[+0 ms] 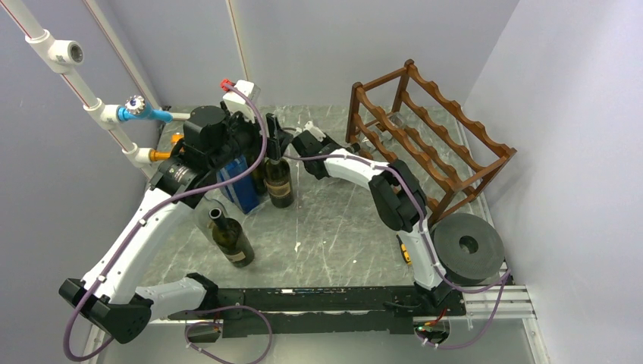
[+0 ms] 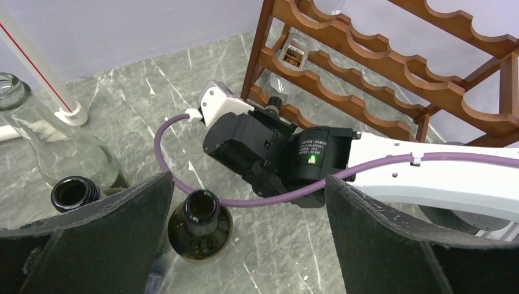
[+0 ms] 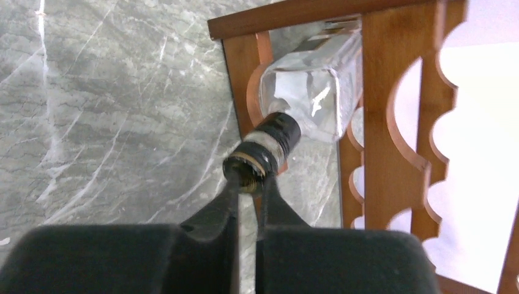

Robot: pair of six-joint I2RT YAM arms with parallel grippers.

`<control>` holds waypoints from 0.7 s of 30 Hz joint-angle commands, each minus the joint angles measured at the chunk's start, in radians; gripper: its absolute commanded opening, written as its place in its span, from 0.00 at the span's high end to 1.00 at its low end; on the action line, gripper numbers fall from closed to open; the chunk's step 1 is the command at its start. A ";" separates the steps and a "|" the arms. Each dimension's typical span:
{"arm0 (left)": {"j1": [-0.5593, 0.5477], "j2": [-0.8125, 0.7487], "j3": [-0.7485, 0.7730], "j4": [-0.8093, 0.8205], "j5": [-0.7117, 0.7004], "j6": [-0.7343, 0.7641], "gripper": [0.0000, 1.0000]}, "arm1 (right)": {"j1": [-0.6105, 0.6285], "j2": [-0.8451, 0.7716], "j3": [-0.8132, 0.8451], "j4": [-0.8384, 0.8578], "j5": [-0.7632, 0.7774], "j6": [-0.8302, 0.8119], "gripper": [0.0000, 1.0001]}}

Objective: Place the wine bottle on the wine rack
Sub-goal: Adjust the wine bottle in the wine rack.

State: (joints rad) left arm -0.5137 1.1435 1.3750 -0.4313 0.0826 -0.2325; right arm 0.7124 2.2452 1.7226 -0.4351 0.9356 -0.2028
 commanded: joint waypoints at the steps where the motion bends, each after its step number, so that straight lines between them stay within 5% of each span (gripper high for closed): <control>1: 0.010 0.002 0.042 0.022 0.024 -0.021 0.01 | 0.009 0.067 -0.020 0.019 -0.052 0.030 1.00; 10: 0.021 0.011 0.042 0.026 0.052 -0.038 0.01 | 0.008 0.106 -0.031 0.015 -0.074 0.073 1.00; 21: 0.038 0.015 0.047 0.025 0.063 -0.047 0.01 | -0.015 -0.054 -0.032 -0.127 -0.137 0.282 0.98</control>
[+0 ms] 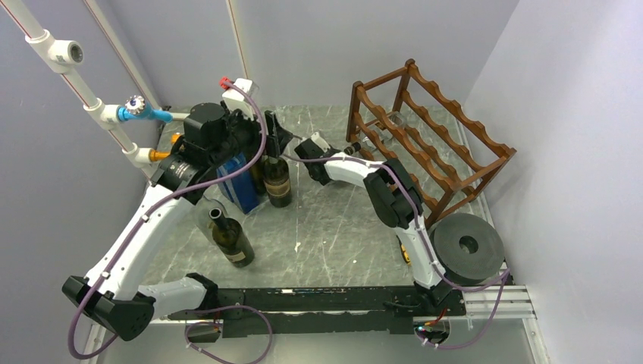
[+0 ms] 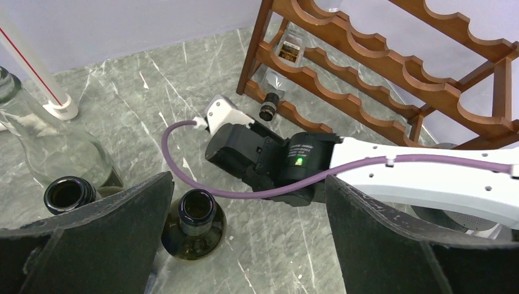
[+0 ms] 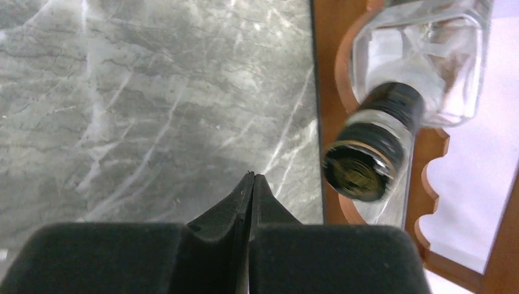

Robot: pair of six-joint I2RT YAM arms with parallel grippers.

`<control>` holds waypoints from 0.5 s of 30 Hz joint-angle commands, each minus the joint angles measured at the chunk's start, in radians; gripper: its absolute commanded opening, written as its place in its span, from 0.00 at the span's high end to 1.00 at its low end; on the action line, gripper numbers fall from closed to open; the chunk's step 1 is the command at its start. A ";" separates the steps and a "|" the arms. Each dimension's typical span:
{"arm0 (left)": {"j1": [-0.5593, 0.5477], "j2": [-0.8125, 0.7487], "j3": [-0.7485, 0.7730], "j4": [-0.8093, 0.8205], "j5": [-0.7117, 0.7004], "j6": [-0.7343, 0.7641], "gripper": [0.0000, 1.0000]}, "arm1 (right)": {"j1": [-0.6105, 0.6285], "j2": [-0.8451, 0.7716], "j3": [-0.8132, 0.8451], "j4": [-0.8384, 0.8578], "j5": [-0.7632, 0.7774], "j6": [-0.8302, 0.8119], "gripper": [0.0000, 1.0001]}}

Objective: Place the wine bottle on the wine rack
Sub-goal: Adjust the wine bottle in the wine rack.

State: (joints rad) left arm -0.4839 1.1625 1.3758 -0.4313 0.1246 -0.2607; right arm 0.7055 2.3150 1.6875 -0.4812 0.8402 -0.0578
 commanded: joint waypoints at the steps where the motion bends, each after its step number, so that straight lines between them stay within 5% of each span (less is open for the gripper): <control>1: 0.008 -0.006 0.046 0.024 0.023 -0.018 0.01 | -0.010 -0.143 -0.004 -0.094 -0.052 0.180 0.95; 15: 0.008 -0.018 0.056 0.015 0.018 -0.006 0.01 | -0.108 -0.260 -0.052 -0.149 -0.194 0.739 0.77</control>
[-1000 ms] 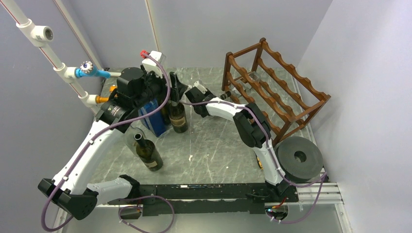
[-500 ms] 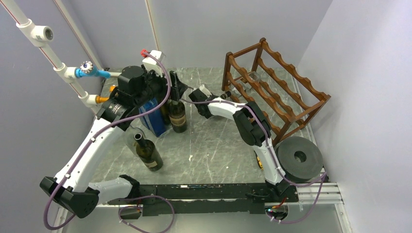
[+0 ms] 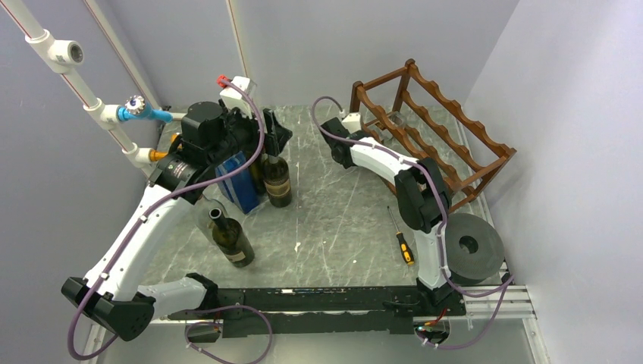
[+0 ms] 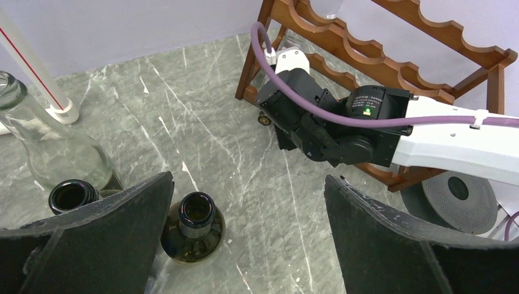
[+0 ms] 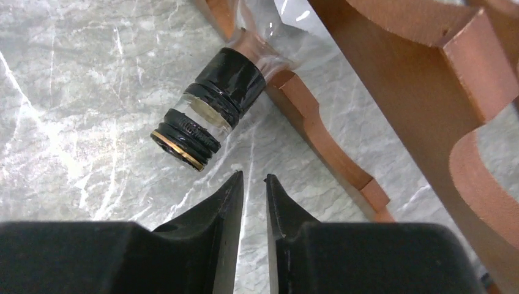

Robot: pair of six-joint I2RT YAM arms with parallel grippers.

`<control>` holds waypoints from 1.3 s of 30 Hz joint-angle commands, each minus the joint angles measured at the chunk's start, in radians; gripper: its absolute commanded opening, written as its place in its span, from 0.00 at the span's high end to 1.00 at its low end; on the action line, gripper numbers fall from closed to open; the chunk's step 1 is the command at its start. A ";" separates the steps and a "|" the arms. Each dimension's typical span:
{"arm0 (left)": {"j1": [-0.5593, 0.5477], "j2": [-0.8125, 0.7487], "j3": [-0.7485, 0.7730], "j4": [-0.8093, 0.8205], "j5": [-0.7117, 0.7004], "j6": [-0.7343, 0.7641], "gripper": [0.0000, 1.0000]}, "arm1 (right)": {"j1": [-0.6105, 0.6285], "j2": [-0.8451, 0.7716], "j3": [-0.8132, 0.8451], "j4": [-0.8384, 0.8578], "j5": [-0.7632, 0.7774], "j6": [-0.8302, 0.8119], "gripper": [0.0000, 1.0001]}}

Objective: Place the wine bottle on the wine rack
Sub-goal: Adjust the wine bottle in the wine rack.

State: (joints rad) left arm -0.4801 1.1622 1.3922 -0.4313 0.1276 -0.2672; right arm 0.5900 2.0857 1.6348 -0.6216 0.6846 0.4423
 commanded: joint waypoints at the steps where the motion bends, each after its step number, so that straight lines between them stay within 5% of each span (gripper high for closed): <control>1: 0.005 -0.019 0.039 0.016 0.015 0.001 0.01 | 0.006 -0.024 0.015 -0.025 -0.041 0.295 0.73; 7: 0.005 -0.017 0.039 0.015 0.015 0.003 0.01 | 0.004 -0.023 0.046 -0.078 0.017 0.551 0.69; 19: 0.005 -0.022 0.041 0.015 0.023 -0.002 0.01 | 0.007 0.021 0.142 -0.092 0.130 0.633 0.36; 28: 0.005 -0.019 0.043 0.017 0.042 -0.008 0.01 | 0.005 0.095 0.236 -0.128 0.171 0.631 0.45; 39: 0.009 -0.015 0.043 0.019 0.055 -0.011 0.01 | 0.005 0.132 0.251 -0.124 0.214 0.628 0.44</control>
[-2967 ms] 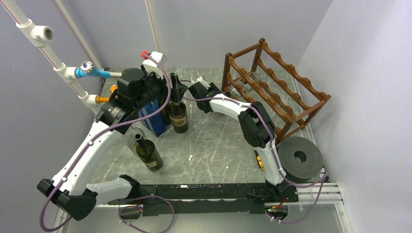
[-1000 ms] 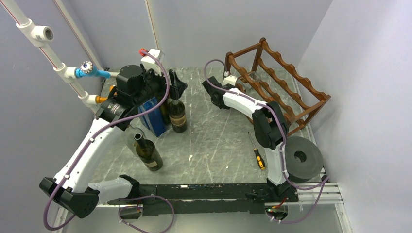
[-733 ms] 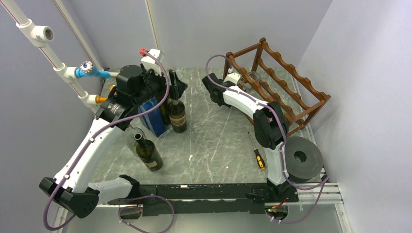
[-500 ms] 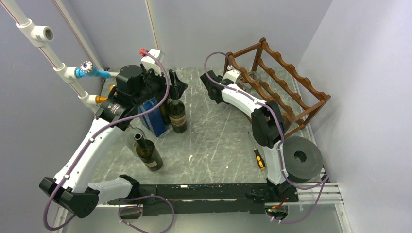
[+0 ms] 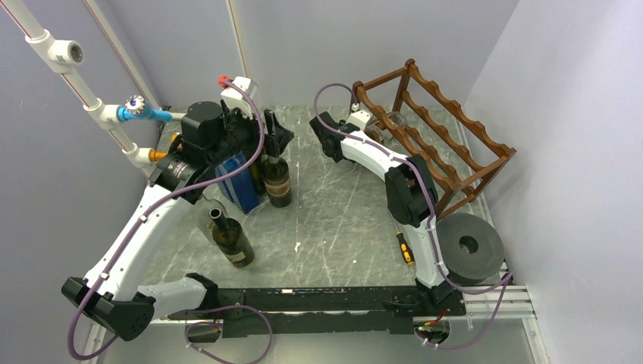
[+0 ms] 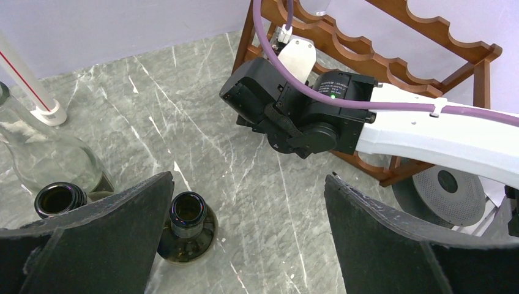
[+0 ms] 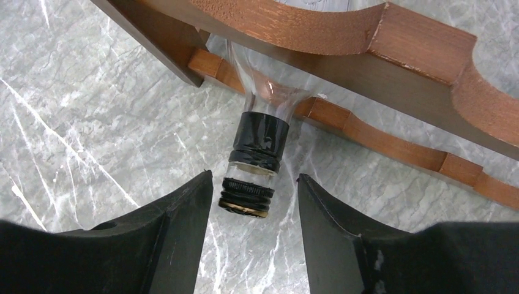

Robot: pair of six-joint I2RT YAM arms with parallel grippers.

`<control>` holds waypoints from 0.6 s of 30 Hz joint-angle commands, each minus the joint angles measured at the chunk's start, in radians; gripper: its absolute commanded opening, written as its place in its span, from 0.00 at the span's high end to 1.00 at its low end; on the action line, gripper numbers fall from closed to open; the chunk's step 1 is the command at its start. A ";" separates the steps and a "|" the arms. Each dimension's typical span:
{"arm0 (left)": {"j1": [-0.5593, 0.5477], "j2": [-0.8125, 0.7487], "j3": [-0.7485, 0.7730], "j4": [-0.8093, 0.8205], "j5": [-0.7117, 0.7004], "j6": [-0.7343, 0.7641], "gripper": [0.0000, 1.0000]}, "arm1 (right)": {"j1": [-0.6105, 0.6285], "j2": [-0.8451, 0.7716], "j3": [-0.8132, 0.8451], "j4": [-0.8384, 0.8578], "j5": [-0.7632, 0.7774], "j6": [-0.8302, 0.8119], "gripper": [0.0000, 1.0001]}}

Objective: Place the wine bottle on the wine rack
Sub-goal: Adjust the wine bottle in the wine rack.

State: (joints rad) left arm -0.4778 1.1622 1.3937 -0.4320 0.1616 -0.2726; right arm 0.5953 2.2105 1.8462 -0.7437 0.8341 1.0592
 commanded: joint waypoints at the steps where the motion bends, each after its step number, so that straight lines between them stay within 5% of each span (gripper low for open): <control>1: 0.007 -0.015 0.039 0.020 0.022 -0.007 0.01 | -0.001 0.009 0.038 0.003 0.070 0.007 0.45; 11: 0.012 -0.012 0.039 0.023 0.029 -0.009 0.01 | -0.003 0.036 0.037 0.037 0.071 -0.010 0.54; 18: 0.016 -0.012 0.039 0.023 0.038 -0.012 0.01 | -0.001 0.047 0.012 0.054 0.077 -0.018 0.72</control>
State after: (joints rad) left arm -0.4698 1.1622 1.3937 -0.4316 0.1726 -0.2756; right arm 0.5999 2.2463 1.8469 -0.7105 0.8707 1.0500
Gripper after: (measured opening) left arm 0.992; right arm 0.393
